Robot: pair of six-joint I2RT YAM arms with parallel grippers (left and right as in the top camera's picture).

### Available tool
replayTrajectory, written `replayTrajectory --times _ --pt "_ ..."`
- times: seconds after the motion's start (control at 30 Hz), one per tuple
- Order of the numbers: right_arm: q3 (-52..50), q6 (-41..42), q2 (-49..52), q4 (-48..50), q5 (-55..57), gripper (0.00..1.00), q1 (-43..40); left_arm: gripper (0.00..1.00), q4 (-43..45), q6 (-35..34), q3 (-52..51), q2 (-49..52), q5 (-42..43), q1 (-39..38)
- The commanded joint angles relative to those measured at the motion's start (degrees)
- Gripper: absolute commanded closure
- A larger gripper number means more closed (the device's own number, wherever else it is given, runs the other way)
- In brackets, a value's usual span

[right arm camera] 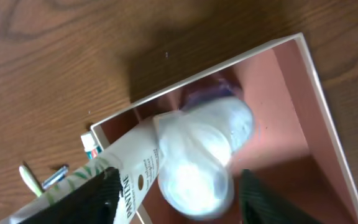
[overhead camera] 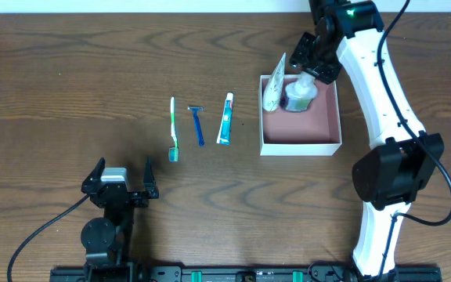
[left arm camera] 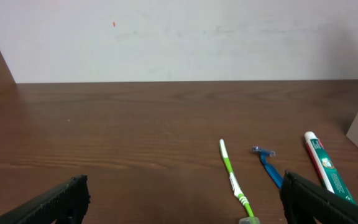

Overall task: Pack container
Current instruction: 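Move the right gripper to the green Dettol soap bar and grasp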

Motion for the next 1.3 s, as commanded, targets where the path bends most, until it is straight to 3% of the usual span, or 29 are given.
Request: replayTrajectory --times 0.0,0.33,0.47,0.57,0.73,0.87,1.17,1.27 --pt "0.39 0.04 -0.15 0.15 0.00 0.36 0.61 0.02 -1.68 0.52 -1.09 -0.33 1.05 0.35" --pt "6.56 -2.27 -2.54 -0.66 -0.04 0.31 -2.80 0.02 -1.68 0.52 -1.09 -0.35 1.05 0.35" --pt "12.68 -3.82 -6.47 -4.39 1.07 0.19 -6.38 0.02 -1.68 0.55 -1.09 -0.33 1.05 0.35" --pt "15.15 -3.80 -10.16 -8.57 4.04 0.01 -10.47 0.02 -1.68 0.55 -1.09 -0.35 1.05 0.35" --pt "15.08 -3.76 -13.03 -21.29 8.90 0.01 -17.77 0.02 -1.68 0.52 -1.09 -0.35 1.05 0.35" --pt "9.97 -10.80 -13.22 -21.35 8.37 0.01 -21.20 0.02 -1.68 0.52 -1.09 -0.35 1.05 0.35" --pt "-9.77 -16.59 -13.07 -19.30 26.51 0.01 -22.16 0.02 -1.68 0.52 -1.09 -0.33 1.05 0.35" --pt "-13.97 -23.54 -13.07 -15.41 29.11 0.01 -22.16 0.02 -1.68 0.52 -1.09 -0.33 1.05 0.35"
